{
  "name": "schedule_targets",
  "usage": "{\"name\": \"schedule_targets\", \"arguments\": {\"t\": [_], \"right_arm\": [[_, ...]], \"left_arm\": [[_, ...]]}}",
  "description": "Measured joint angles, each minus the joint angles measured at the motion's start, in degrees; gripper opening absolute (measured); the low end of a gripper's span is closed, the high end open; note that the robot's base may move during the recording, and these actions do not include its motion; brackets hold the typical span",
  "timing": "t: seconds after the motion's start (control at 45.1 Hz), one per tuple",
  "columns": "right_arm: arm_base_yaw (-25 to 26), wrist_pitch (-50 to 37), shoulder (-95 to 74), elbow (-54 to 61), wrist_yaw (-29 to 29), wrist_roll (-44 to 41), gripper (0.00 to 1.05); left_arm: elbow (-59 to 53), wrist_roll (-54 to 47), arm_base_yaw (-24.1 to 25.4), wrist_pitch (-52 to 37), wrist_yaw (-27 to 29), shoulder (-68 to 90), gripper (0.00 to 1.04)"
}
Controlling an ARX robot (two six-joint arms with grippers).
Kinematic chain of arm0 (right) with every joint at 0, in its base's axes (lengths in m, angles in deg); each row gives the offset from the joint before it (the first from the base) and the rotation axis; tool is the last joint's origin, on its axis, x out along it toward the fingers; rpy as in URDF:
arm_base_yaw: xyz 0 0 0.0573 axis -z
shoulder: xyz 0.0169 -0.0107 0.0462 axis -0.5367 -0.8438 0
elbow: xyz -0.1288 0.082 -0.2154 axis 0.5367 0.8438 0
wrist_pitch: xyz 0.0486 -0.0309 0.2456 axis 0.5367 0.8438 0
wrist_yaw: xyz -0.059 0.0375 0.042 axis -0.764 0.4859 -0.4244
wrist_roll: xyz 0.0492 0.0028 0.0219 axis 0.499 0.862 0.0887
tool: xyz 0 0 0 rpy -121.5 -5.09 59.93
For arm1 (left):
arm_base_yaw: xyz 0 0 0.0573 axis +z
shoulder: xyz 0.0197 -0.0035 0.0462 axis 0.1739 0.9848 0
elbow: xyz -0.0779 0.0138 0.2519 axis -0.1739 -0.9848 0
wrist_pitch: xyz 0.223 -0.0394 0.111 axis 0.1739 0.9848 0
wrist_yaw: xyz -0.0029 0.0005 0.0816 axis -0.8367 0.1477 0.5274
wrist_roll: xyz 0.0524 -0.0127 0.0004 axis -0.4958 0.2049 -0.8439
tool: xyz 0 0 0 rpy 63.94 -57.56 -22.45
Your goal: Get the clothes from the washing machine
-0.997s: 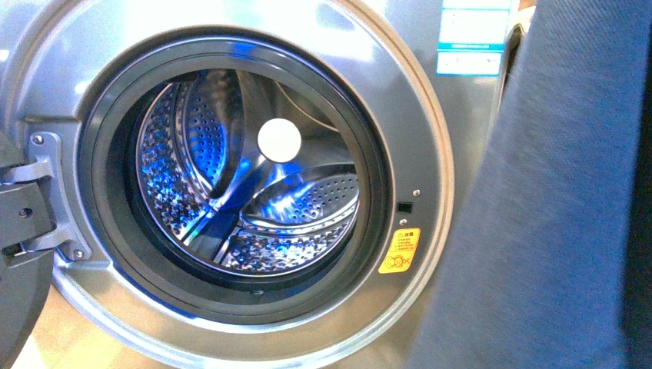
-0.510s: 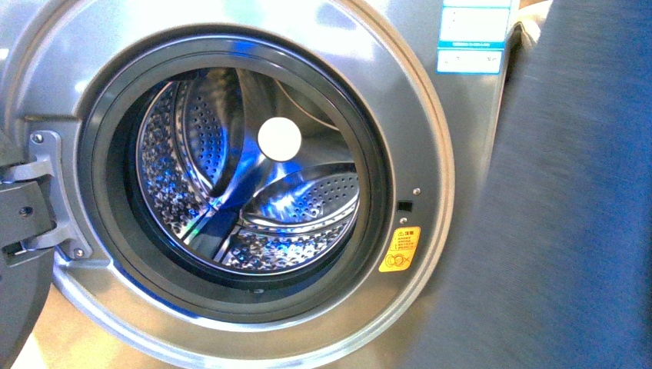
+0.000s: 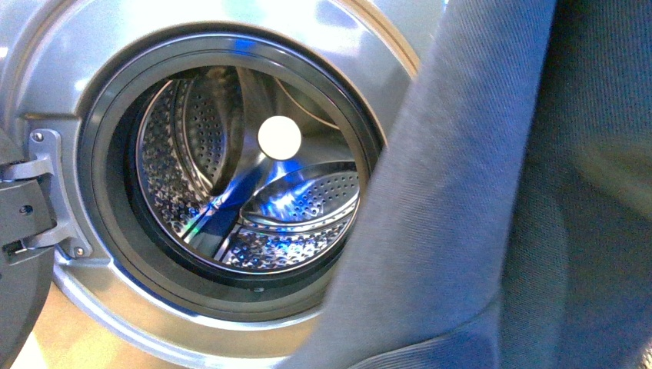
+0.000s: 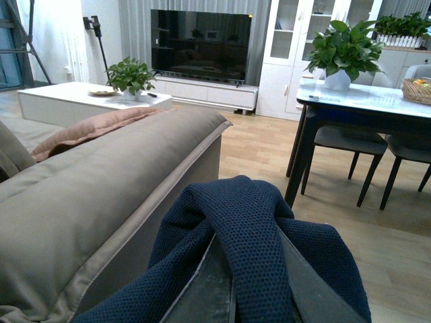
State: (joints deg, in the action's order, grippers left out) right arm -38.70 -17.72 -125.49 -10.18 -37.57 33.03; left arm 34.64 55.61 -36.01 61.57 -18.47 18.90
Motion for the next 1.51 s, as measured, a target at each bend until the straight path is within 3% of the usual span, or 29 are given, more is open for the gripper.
{"name": "schedule_targets", "arguments": {"t": [0.199, 0.465, 0.798, 1.13, 1.307, 1.507], "right_arm": [[-2.9, -1.9, 1.2, 0.3, 0.8, 3.5, 0.97], [-6.2, 0.7, 1.9, 1.3, 0.5, 1.0, 0.97], [-6.7, 2.9, -6.2, -3.5, -5.6, -3.9, 0.97], [-7.4, 5.0, -13.2, -12.3, -15.9, -4.3, 0.97], [-7.9, 10.7, -12.9, -12.7, -22.4, -5.5, 0.73], [-6.3, 13.8, -10.0, -12.6, -25.4, -5.6, 0.47]], "left_arm": [[0.0, 0.0, 0.0, 0.0, 0.0, 0.0, 0.07], [0.0, 0.0, 0.0, 0.0, 0.0, 0.0, 0.07], [0.0, 0.0, 0.0, 0.0, 0.0, 0.0, 0.07], [0.0, 0.0, 0.0, 0.0, 0.1, 0.0, 0.07], [0.0, 0.0, 0.0, 0.0, 0.1, 0.0, 0.07], [0.0, 0.0, 0.0, 0.0, 0.4, 0.0, 0.07]]}}
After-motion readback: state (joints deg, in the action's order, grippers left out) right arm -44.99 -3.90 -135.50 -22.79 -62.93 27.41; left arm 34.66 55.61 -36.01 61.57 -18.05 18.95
